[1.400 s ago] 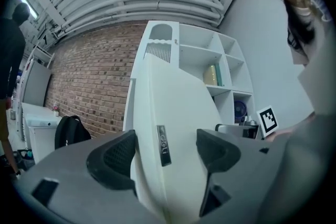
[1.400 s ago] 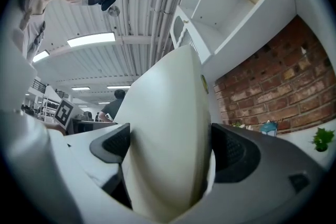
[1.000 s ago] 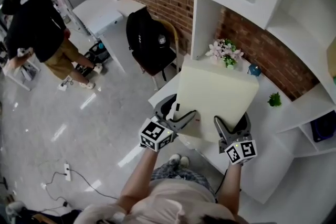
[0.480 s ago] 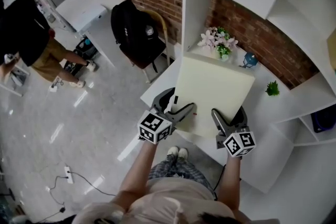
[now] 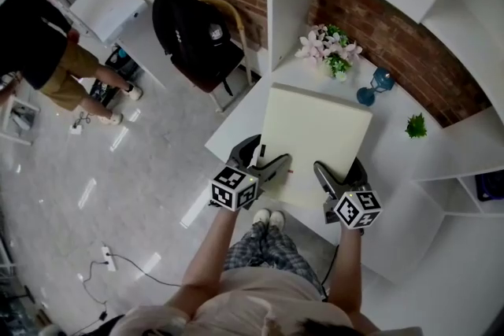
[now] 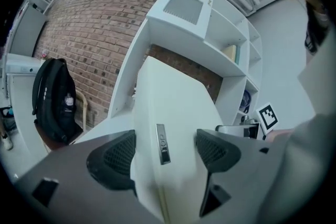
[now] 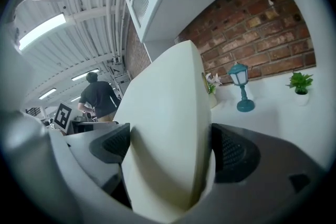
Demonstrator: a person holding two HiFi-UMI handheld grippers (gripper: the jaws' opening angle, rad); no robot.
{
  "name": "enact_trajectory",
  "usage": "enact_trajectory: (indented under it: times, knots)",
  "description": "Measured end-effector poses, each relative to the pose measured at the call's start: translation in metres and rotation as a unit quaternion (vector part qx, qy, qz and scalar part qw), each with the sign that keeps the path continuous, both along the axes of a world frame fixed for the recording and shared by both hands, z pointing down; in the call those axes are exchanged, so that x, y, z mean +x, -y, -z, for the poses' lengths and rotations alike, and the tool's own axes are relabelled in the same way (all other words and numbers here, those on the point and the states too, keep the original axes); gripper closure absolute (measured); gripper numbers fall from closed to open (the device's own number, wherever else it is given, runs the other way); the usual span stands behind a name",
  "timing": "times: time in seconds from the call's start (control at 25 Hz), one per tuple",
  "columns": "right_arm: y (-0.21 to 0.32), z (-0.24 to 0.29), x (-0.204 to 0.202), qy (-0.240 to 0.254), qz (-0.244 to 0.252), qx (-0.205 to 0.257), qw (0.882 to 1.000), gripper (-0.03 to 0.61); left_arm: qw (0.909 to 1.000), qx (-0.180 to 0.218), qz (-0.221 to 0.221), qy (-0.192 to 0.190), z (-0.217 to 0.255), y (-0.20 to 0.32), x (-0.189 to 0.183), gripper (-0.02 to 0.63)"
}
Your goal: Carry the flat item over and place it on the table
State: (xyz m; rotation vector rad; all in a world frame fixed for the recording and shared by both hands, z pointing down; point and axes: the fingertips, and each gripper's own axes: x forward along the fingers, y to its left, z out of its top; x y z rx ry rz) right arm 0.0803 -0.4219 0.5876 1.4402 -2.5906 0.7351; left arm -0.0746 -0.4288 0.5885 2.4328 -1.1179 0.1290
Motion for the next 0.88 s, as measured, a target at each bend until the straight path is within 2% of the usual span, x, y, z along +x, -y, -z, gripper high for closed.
enact_trajectory:
  times: [0.52,0.72,0.88]
  knots:
    - [0.037,-0.05,0.004,0.002,-0.002,-0.106,0.994,0.092,0.9966,-0.082,0.0,-0.002,-0.047,0.038,0.004,0.261]
    - [0.047,-0.071,0.007,0.003,-0.003,-0.161,0.987,0.091,0.9909,-0.134,0.005,-0.006,-0.068,0.047,0.007,0.261]
    - [0.052,-0.092,0.014,0.005,-0.012,-0.212,0.977,0.089,0.9829,-0.184,0.008,-0.006,-0.088,0.053,0.011,0.261]
